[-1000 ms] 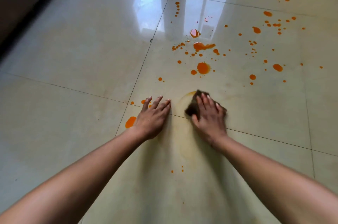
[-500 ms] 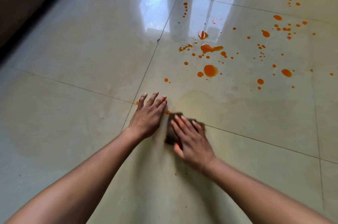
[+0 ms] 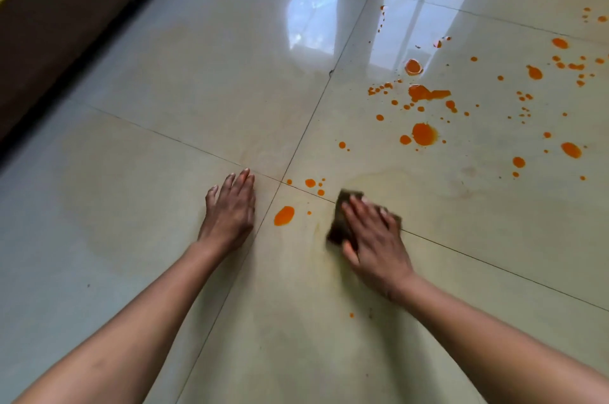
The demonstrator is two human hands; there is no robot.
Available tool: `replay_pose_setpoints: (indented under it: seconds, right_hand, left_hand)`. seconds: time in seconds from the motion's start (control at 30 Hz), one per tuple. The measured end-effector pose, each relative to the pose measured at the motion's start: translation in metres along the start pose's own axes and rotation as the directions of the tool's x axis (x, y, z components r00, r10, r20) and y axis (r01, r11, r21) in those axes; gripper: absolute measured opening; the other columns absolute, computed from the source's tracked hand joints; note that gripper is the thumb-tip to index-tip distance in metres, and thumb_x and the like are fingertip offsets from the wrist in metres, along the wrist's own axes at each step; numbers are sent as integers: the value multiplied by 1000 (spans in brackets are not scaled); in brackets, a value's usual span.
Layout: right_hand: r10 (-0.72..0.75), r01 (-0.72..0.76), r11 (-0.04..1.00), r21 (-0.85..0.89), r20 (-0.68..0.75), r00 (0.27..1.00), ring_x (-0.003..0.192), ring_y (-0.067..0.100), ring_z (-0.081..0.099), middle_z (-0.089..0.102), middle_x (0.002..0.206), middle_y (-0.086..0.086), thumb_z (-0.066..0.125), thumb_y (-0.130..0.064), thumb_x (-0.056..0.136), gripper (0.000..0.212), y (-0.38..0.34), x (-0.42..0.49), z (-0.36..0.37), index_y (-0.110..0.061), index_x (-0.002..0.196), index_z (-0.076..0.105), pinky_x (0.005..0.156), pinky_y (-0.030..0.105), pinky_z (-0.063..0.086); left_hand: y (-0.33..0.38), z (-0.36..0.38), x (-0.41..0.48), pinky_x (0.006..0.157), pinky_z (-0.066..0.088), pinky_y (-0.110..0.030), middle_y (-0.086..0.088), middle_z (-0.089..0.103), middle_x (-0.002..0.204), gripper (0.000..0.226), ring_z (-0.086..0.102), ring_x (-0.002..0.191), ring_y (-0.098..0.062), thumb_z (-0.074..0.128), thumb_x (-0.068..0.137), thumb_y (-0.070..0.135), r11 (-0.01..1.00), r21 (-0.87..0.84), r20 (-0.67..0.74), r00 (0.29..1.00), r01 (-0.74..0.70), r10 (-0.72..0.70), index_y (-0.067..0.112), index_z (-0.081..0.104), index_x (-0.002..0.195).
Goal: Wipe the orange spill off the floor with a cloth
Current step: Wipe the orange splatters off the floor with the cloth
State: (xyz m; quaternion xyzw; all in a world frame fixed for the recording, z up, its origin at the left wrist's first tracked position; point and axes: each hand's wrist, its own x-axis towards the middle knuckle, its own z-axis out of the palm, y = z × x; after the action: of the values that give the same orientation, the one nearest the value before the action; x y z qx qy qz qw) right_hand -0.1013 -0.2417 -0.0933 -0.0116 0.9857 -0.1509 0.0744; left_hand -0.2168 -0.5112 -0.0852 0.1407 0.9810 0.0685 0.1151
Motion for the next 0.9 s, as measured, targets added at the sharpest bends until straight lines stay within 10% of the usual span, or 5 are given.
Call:
replay_pose_setpoints:
  seconds: [0.27,0.4,0.6,0.77,0.9]
  right_hand:
    - [-256,254,967,32,96,962,142,22,31,29,155,2,49,-45,77,74,-36,-27,10,-20,146,38,112,41,19]
    - [137,-137,990,36,9,991,142,23,28,31,155,5,31,-49,78,75,-56,95,-3,-19,146,36,111,39,11]
    - [-374,373,927,33,154,915,143,20,29,28,156,2,51,-42,77,73,-78,-12,12,-22,146,38,113,40,20]
    - [41,-42,999,20,38,998,143,21,27,29,156,3,39,-45,80,71,-80,81,8,-21,147,36,113,41,14]
    - [-333,327,943,61,164,929,144,21,26,30,156,2,48,-43,78,73,-106,-13,24,-21,146,38,114,41,19]
  left_hand:
    - [-20,16,-10,115,7,-39,5,14,160,63,13,147,-17,11,94,42,999,-32,6,999,-35,35,20,20,152]
    - [-22,23,-10,113,9,-37,5,26,157,56,23,144,-17,22,96,35,998,-48,-53,998,-47,45,19,31,150]
    - [-22,18,-12,111,12,-38,3,32,154,53,31,142,-20,28,96,30,996,-68,-61,996,-64,60,16,37,146]
    - [-22,23,-11,111,16,-41,3,33,154,53,30,142,-20,28,96,29,997,-51,-69,996,-66,62,16,38,146]
    - [-22,22,-12,112,18,-43,3,29,156,55,27,143,-20,25,95,29,997,-43,-43,997,-68,67,17,35,148]
